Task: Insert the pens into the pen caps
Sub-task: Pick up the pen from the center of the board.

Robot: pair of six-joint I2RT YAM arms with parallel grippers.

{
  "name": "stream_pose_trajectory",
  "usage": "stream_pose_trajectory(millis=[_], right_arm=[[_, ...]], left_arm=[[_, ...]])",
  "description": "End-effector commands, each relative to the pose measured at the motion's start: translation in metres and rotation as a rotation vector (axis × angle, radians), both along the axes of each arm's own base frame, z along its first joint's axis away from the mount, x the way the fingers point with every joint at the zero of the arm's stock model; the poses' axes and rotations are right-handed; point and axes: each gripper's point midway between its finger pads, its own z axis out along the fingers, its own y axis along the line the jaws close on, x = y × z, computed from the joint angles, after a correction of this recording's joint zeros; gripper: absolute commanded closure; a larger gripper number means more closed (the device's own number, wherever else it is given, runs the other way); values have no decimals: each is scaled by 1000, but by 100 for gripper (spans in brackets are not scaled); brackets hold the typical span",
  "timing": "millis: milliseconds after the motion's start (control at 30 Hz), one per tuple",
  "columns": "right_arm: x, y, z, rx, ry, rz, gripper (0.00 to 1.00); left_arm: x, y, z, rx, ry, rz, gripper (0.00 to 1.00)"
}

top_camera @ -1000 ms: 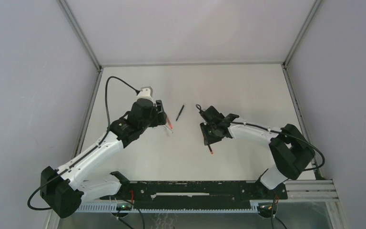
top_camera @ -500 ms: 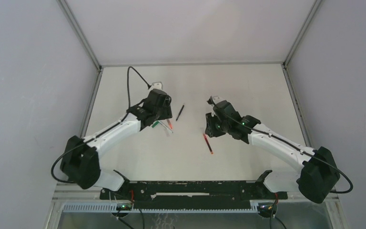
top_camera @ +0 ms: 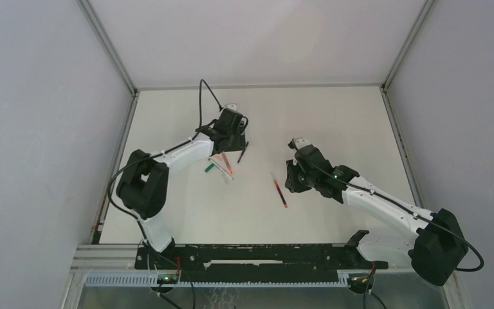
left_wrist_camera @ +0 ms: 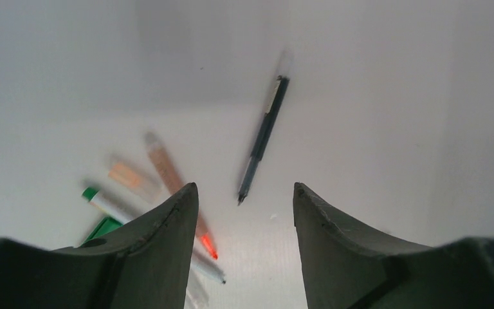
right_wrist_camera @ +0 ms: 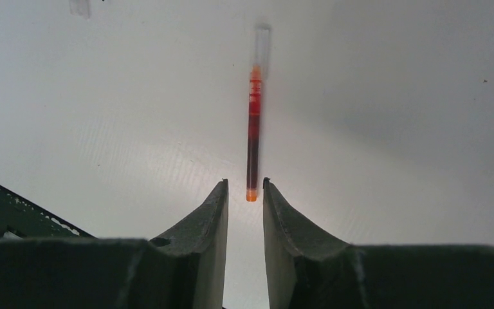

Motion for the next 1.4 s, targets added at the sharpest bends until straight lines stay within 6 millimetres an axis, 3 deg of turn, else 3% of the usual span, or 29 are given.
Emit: stream_pose_trajectory(millis=[0, 333, 667, 1367], right_arm=[[8, 4, 11, 43, -41, -16, 68], [6, 3, 11, 45, -41, -16, 70], [6, 2, 8, 47, -39, -20, 72], [6, 4, 4, 57, -32, -13, 76]], left_arm=[[36, -26, 14, -8, -55, -120, 39], [53, -31, -26, 80, 45, -201, 40], [30, -25, -53, 103, 147, -224, 45], [-8, -14, -80, 177, 238, -253, 62]])
